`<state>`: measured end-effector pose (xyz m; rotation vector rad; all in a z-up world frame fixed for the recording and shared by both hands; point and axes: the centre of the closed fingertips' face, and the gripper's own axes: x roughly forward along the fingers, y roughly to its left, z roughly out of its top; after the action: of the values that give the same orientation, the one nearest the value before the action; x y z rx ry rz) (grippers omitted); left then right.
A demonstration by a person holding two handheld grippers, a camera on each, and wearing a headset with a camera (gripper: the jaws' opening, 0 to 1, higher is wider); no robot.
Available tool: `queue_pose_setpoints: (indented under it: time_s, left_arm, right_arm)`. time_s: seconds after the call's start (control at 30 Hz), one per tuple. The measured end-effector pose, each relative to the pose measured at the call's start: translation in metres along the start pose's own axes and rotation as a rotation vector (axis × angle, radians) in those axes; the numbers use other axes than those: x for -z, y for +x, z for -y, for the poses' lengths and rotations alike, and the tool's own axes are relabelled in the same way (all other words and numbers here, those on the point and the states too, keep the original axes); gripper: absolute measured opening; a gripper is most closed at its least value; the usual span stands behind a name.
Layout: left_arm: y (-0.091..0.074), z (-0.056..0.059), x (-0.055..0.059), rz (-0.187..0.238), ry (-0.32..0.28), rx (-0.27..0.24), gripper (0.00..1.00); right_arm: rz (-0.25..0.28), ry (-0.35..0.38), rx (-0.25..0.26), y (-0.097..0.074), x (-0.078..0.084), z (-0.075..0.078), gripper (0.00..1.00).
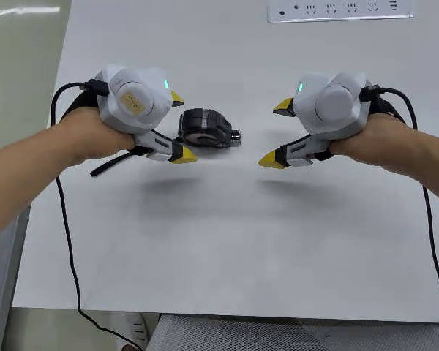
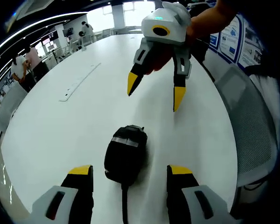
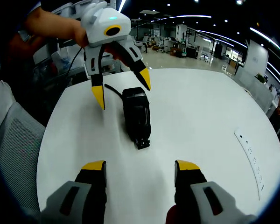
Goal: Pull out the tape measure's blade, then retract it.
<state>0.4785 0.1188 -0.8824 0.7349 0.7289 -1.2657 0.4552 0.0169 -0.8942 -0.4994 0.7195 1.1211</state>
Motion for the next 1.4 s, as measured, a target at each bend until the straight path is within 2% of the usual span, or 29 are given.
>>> queue_pose_setpoints:
  time_s: [1.03, 1.4]
  left_arm:
    - [0.026, -0.001, -0.016, 0.002, 0.079, 0.052, 0.51]
    - [0.034, -0.001, -0.015, -0.016, 0.11, 0.071, 0.49]
  right_arm:
    - [0.007, -0.076, -0.064, 0.033, -0.014, 0.004, 0.46]
    - [0.002, -0.1, -0.091, 0.046, -0.014, 0.002, 0.4]
